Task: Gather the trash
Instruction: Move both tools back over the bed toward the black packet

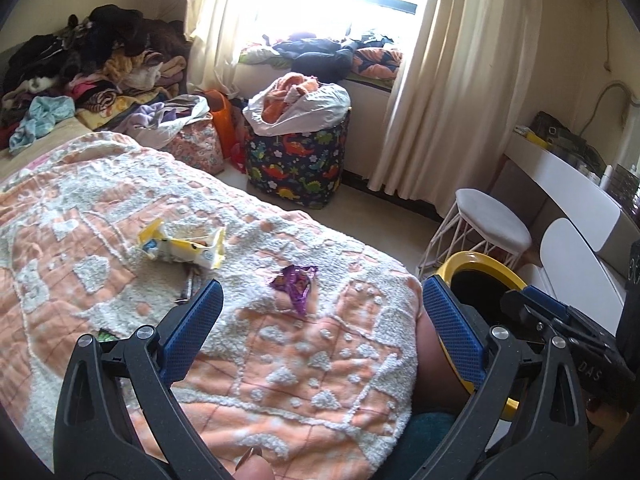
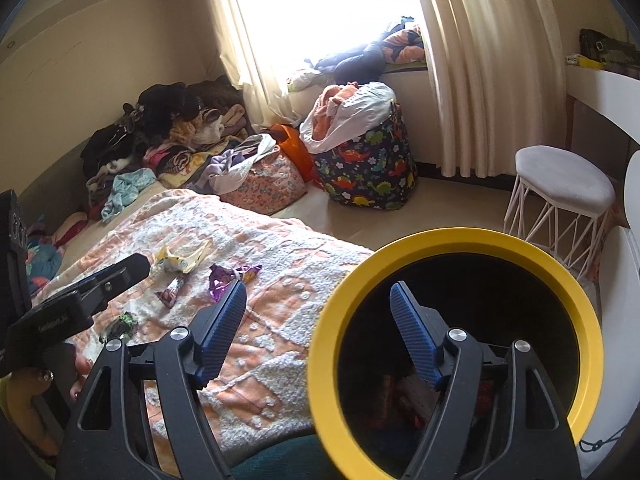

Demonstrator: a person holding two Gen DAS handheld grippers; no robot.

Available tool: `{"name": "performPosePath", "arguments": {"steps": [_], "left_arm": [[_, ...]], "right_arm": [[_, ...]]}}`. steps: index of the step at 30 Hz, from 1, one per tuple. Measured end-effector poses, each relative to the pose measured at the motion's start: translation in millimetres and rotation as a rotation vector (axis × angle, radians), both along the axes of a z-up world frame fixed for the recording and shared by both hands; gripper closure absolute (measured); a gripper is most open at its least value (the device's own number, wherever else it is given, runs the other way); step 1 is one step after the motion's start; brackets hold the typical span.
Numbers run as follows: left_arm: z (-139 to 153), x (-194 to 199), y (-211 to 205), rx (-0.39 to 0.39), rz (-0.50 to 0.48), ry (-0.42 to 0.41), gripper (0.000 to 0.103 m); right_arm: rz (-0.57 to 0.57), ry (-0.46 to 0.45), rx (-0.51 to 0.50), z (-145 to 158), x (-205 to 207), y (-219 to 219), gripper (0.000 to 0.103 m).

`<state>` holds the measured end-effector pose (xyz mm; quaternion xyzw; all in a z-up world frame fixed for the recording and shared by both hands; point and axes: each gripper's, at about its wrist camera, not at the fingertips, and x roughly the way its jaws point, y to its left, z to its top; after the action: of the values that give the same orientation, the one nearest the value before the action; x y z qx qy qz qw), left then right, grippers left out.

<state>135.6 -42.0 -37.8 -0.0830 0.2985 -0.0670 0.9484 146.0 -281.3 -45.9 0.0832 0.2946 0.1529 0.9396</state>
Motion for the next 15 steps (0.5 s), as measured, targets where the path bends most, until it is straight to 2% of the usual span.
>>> {"name": "performPosePath", "arguments": {"steps": [15], "left_arm": [[-2, -8, 59, -0.005, 0.140, -0.006, 0.011]], "right_arm": [[0.134, -0.011, -0.028, 4, -7, 60, 0.031]]}}
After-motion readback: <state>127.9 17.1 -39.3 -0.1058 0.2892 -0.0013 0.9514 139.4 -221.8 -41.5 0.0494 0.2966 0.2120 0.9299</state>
